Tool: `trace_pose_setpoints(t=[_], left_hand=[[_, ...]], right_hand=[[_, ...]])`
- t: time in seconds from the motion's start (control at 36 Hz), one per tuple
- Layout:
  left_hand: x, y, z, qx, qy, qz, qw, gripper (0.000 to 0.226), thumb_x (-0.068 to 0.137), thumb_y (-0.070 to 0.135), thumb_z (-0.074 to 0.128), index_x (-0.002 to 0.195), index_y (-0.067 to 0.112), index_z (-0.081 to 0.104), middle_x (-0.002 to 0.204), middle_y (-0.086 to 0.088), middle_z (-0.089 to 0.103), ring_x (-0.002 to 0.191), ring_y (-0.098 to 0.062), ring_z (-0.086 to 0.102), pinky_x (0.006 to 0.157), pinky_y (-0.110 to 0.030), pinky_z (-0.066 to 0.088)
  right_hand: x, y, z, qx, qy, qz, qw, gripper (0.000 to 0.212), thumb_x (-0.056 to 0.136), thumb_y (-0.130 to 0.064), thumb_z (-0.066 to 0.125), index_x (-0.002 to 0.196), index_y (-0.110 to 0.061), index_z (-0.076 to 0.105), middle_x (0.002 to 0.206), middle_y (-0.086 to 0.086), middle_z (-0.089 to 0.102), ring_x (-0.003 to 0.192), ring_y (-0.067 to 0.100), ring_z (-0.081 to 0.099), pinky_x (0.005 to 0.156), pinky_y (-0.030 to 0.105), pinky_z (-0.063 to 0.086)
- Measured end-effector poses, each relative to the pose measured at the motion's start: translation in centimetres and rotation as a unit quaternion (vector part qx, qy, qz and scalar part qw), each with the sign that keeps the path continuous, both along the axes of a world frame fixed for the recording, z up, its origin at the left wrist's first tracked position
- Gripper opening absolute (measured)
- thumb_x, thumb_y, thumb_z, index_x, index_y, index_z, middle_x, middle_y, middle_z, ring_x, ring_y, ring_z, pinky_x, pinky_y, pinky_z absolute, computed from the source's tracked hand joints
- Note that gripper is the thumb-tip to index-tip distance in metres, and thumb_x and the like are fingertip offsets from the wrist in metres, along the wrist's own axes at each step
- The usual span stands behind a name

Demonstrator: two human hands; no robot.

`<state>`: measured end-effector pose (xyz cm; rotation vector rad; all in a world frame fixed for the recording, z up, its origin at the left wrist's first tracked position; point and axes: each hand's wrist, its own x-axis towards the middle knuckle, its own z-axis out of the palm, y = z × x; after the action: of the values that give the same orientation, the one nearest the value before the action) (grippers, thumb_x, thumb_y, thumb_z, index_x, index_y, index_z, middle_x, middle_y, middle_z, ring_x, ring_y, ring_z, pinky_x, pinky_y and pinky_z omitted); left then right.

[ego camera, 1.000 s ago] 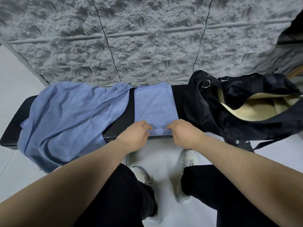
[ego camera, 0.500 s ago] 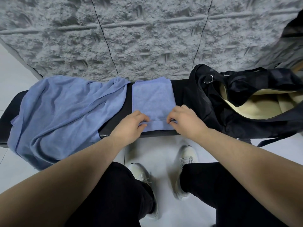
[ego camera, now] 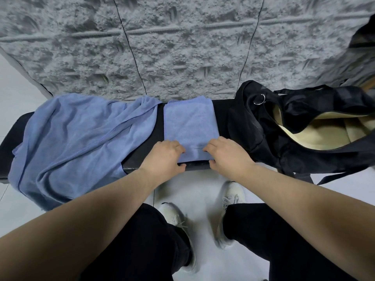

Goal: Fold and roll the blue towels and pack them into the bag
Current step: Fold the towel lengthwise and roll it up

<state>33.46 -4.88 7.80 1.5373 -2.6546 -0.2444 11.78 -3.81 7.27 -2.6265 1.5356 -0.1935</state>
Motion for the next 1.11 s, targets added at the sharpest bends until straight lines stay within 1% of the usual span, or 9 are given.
trace_pose_setpoints(t=[0.11,0.31,0.44,0.56,0.64,0.83,0.92,1.0,1.11], left_hand=[[-0.6,0.2,0.0,-0.021,-0.025,0.008,0.999,0.039,0.088,0.028,0.059,0.126,0.017,0.059,0.118,0.000,0.059,0.110,-0.023,0.048,0.090,-0.031,0.032],[-0.5,0.3,0.4,0.001,0.007,0.009,1.000,0.032,0.088,0.020,0.056,0.118,0.018,0.066,0.107,0.000,0.062,0.100,-0.022,0.051,0.078,-0.026,0.028],[-0.7,0.8,0.7,0.029,0.022,-0.003,0.999,0.016,0.085,0.016,0.054,0.093,0.012,0.067,0.089,-0.002,0.052,0.080,-0.024,0.052,0.071,-0.031,0.039],[-0.8,1.4,0.8,0.043,0.012,-0.005,0.999,0.023,0.091,0.018,0.049,0.104,0.007,0.065,0.101,-0.004,0.051,0.081,-0.022,0.050,0.073,-0.033,0.042],[-0.8,1.6,0.7,0.053,0.007,-0.006,0.999,0.021,0.093,0.016,0.046,0.103,0.008,0.063,0.101,-0.003,0.049,0.084,-0.022,0.049,0.076,-0.033,0.043],[-0.7,1.8,0.5,0.090,0.000,-0.009,0.996,0.024,0.095,0.011,0.042,0.108,0.007,0.062,0.108,-0.007,0.053,0.098,-0.025,0.052,0.086,-0.029,0.039],[-0.4,1.5,0.3,0.107,0.011,-0.003,0.994,0.026,0.096,0.011,0.042,0.113,0.009,0.062,0.111,-0.007,0.055,0.101,-0.025,0.051,0.091,-0.034,0.041],[-0.2,1.3,0.2,0.119,0.025,0.009,0.993,0.032,0.099,0.014,0.040,0.125,0.014,0.058,0.114,-0.005,0.056,0.106,-0.025,0.049,0.096,-0.036,0.041],[-0.2,1.2,0.4,0.133,0.059,0.015,0.989,0.036,0.099,0.014,0.041,0.134,0.021,0.048,0.120,-0.003,0.055,0.113,-0.023,0.045,0.095,-0.030,0.037]], right_hand=[[0.3,-0.3,-0.3,-0.014,0.023,-0.010,1.000,0.036,0.052,0.003,0.073,0.087,-0.007,0.072,0.079,0.007,0.065,0.068,0.029,0.061,0.059,0.036,0.047],[0.3,-0.1,-0.3,-0.018,0.036,-0.022,0.999,0.027,0.057,-0.002,0.068,0.082,-0.011,0.073,0.077,0.002,0.063,0.074,0.026,0.056,0.063,0.032,0.036],[0.1,0.6,0.1,0.036,0.018,-0.036,0.999,0.034,0.081,-0.005,0.053,0.109,-0.009,0.070,0.109,0.004,0.057,0.098,0.027,0.050,0.080,0.034,0.036],[-0.1,1.0,0.9,0.077,0.012,-0.042,0.996,0.036,0.085,-0.008,0.050,0.117,-0.013,0.066,0.115,0.001,0.054,0.102,0.022,0.046,0.087,0.030,0.035],[-0.1,1.3,1.2,0.086,0.008,-0.043,0.995,0.035,0.086,-0.012,0.050,0.116,-0.013,0.067,0.114,0.001,0.056,0.102,0.022,0.048,0.089,0.031,0.039],[-0.2,1.8,1.3,0.114,-0.005,-0.053,0.992,0.029,0.086,-0.019,0.049,0.110,-0.014,0.065,0.108,0.001,0.059,0.100,0.021,0.050,0.088,0.031,0.041],[-0.2,1.8,1.4,0.131,-0.039,-0.069,0.988,0.032,0.086,-0.020,0.050,0.117,-0.017,0.055,0.107,0.001,0.061,0.100,0.021,0.049,0.080,0.031,0.039],[-0.1,1.8,1.5,0.135,-0.067,-0.079,0.985,0.030,0.085,-0.018,0.050,0.114,-0.020,0.043,0.094,0.002,0.059,0.093,0.022,0.047,0.070,0.030,0.031],[-0.2,1.5,1.3,0.149,-0.077,-0.089,0.982,0.021,0.086,-0.019,0.050,0.106,-0.021,0.048,0.085,0.001,0.053,0.090,0.021,0.045,0.070,0.030,0.030]])
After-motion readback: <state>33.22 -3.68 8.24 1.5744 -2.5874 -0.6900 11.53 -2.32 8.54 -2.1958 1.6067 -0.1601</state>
